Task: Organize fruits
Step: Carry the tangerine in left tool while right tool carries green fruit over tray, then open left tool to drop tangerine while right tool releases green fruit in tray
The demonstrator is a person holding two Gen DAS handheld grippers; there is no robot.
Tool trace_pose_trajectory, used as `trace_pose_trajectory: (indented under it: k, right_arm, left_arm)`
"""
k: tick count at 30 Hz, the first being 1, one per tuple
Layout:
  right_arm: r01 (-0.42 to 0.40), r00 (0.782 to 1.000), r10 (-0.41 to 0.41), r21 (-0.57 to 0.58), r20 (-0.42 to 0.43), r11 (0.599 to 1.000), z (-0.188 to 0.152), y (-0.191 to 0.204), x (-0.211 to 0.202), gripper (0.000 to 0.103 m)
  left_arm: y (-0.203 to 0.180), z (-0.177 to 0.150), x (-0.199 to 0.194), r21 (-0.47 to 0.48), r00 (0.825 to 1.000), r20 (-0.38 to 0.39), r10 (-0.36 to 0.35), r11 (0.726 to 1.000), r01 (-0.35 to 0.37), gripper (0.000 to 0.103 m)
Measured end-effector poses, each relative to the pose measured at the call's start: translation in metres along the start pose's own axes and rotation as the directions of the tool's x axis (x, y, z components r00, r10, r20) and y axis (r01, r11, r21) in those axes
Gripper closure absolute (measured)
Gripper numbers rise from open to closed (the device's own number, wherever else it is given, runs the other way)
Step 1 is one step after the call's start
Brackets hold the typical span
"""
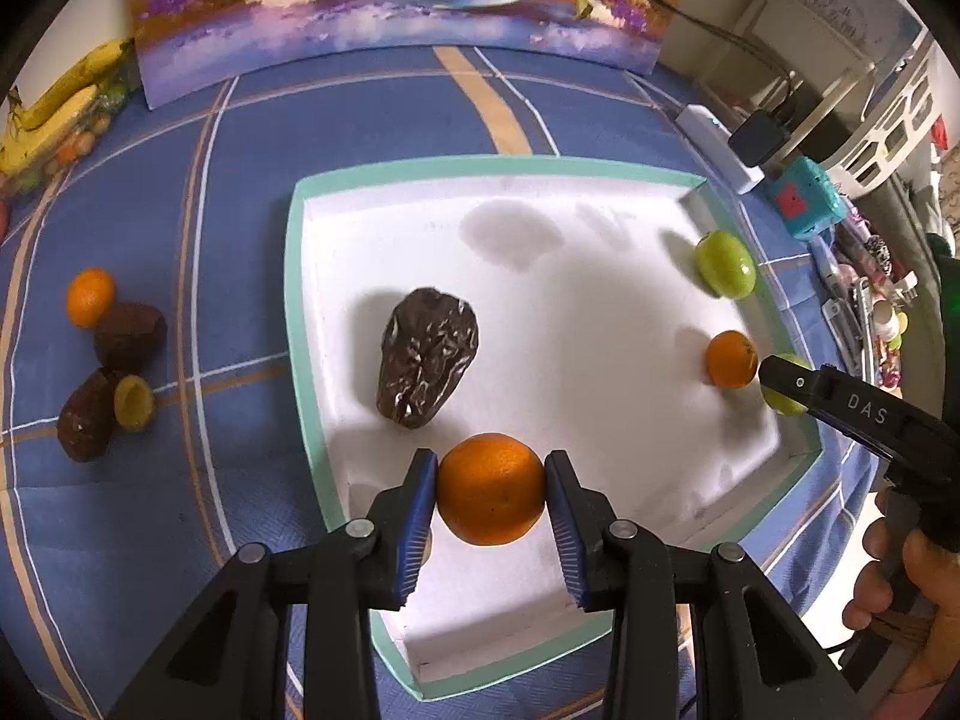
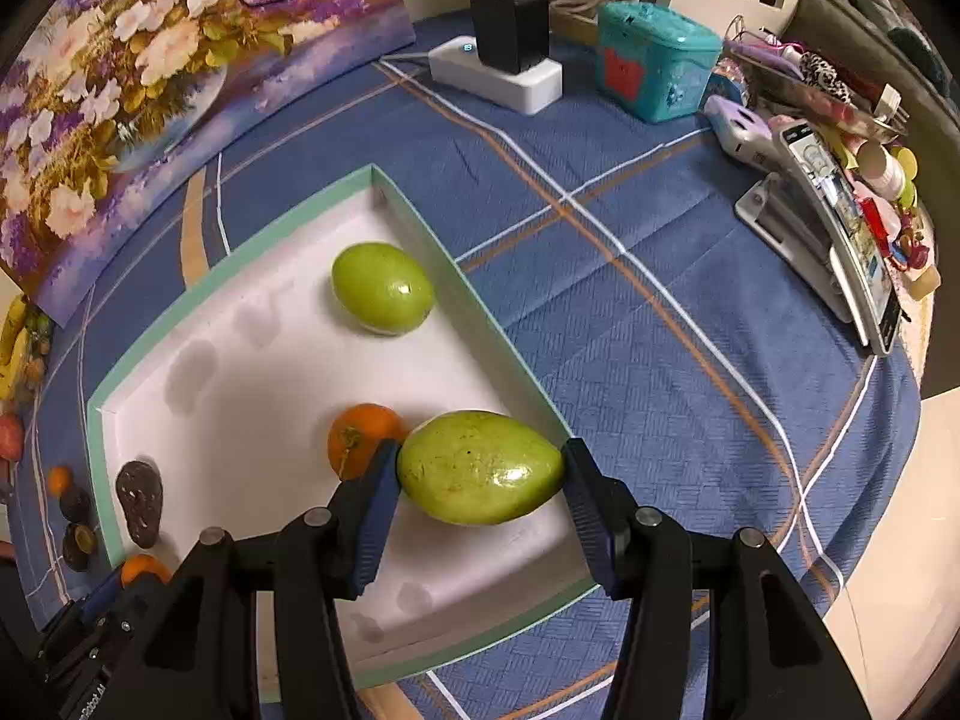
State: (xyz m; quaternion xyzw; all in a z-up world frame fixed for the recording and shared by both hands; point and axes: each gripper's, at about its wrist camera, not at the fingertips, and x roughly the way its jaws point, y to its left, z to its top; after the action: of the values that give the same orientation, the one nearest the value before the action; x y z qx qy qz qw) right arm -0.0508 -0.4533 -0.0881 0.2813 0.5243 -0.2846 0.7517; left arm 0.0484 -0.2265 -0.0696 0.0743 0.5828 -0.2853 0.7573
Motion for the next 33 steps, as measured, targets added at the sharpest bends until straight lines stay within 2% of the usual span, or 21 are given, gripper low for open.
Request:
trace_pose_trajectory:
  k: [19, 33]
  right_arm:
    - [0.022, 0.999, -0.023, -0.023, -0.045, 0.999, -0.004, 0.003, 0.012, 0.047]
    - [0.039, 0.999, -0.040, -0.043, -0.035, 0.998, -0.006, 0.006, 0.013, 0.047]
  left_arm:
    - [-0.003, 0.001, 0.014, 0.003, 1.000, -0.010, 0.014, 1.000, -0.014, 0.064]
    - [-0.005, 0.001, 0.015, 0.002, 1.000, -0.009, 0.021, 1.000, -0.021, 0.063]
